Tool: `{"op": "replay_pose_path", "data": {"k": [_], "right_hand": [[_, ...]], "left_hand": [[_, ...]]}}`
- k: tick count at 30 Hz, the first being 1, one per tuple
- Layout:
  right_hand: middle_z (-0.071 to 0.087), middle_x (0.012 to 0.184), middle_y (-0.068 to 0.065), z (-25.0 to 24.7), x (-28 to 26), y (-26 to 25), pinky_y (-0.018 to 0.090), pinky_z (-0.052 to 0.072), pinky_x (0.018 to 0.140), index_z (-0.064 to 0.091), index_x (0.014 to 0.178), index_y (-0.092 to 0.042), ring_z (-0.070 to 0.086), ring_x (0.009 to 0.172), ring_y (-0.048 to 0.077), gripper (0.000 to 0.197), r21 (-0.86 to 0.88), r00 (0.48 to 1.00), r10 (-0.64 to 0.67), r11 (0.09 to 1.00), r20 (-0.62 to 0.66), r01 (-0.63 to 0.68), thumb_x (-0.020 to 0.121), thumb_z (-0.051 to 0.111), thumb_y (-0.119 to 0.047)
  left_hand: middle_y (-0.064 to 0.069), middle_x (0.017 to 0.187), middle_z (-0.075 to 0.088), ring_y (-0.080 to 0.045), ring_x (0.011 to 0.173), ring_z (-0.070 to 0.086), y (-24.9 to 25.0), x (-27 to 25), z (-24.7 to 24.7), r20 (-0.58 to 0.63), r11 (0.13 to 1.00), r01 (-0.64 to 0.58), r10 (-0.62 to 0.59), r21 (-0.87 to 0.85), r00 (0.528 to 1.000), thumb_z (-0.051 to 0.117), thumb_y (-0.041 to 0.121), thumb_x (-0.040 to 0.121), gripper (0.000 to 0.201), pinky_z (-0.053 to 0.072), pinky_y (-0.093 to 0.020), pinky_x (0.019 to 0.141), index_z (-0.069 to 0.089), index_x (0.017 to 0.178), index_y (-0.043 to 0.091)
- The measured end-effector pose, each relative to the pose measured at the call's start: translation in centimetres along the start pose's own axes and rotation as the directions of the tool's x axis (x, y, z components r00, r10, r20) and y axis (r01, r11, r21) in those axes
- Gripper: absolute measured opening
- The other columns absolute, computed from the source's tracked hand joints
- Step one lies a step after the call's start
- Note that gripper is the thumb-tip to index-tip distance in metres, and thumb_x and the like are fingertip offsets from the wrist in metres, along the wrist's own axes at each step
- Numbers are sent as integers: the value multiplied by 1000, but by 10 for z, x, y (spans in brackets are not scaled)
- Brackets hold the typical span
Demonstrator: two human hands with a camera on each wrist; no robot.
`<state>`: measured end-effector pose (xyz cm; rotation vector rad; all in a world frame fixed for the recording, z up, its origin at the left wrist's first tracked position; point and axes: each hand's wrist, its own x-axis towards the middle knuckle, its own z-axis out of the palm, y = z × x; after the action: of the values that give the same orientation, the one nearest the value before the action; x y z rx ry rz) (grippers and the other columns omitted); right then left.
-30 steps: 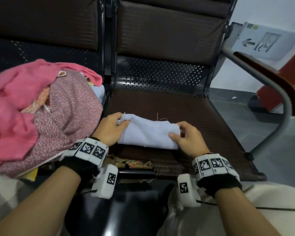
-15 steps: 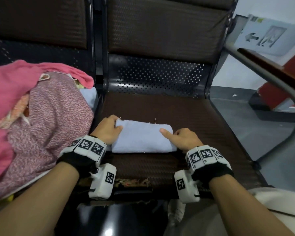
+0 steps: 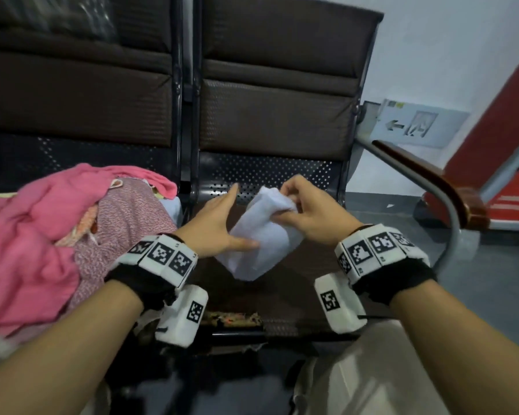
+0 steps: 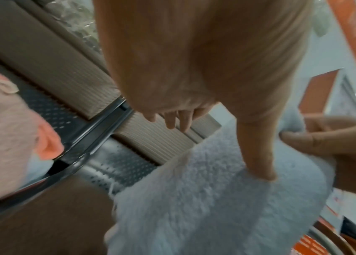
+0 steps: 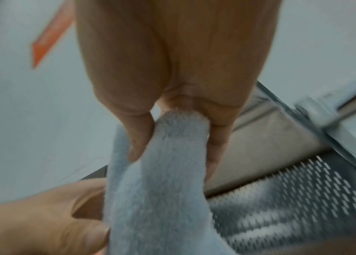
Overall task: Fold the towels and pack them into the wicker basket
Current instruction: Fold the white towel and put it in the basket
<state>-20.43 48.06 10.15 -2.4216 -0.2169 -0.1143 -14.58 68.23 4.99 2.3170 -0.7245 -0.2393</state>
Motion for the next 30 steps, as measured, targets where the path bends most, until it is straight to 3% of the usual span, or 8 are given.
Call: {"op": "replay_pose_path", "data": {"k": [3,5,7,15,20,23,27,30], "right_hand": [[61,77,-5,-37,-26,-34,13,41,58,48,97,-23,52,64,1,29,-44,993,-106,994,-48,104,81,71,-18],[60,77,-3,-64,-46,-48,17,43,63,49,99,-21,54,68,4,30,11,986,-122,992,-111,123,81,71,-12],[63,82,0,-91,-68,-54,29,49,69,50,104,-18,61,76,12,31,41,979,-114,992,-169,123,82,70,-10],[68,84,1,-151,-183,-6,29,50,75,64,90,-20,63,78,9,17,225,865,88,974,-495,29,84,67,-3],[72,81,1,-153,-274,53,31,52,74,67,90,-14,65,76,13,14,421,643,343,907,-685,-35,80,73,-8],[72,86,11,-143,-329,90,33,53,74,68,96,-2,66,80,19,20,496,536,476,860,-697,-119,79,74,-9],[71,93,15,-112,-396,141,29,53,73,67,99,1,66,82,17,26,562,461,605,790,-649,-246,77,76,-10],[70,93,11,-76,-444,177,22,53,76,66,98,-4,65,82,12,22,602,420,685,726,-595,-332,78,75,-6]], "left_hand": [[11,143,44,-3,129,43,45,-13,-13,6,971,-137,141,-198,990,82,47,60,104,41,-31,105,26,146,27],[16,111,67,3,101,62,72,-22,-19,60,942,-161,186,-295,981,83,48,58,66,54,-22,80,56,117,35],[16,96,72,0,88,68,97,-30,-20,140,937,-160,212,-309,967,82,52,59,46,54,-17,69,66,98,34],[-5,106,61,-22,95,58,207,-35,23,213,945,-327,315,20,925,56,23,88,22,48,-37,83,54,107,12],[-15,92,63,-24,75,55,273,-20,84,396,904,-393,303,167,867,56,36,82,36,45,-33,67,61,94,2],[-10,79,65,-21,67,56,286,-14,142,543,883,-426,264,196,797,59,38,85,30,45,-31,62,66,74,11],[-10,96,67,-24,84,62,282,-14,241,707,868,-470,232,159,668,57,33,89,26,50,-34,72,63,94,8],[-9,104,61,-24,92,57,270,-26,316,757,850,-494,198,185,623,58,29,88,22,42,-27,72,57,102,12]]}}
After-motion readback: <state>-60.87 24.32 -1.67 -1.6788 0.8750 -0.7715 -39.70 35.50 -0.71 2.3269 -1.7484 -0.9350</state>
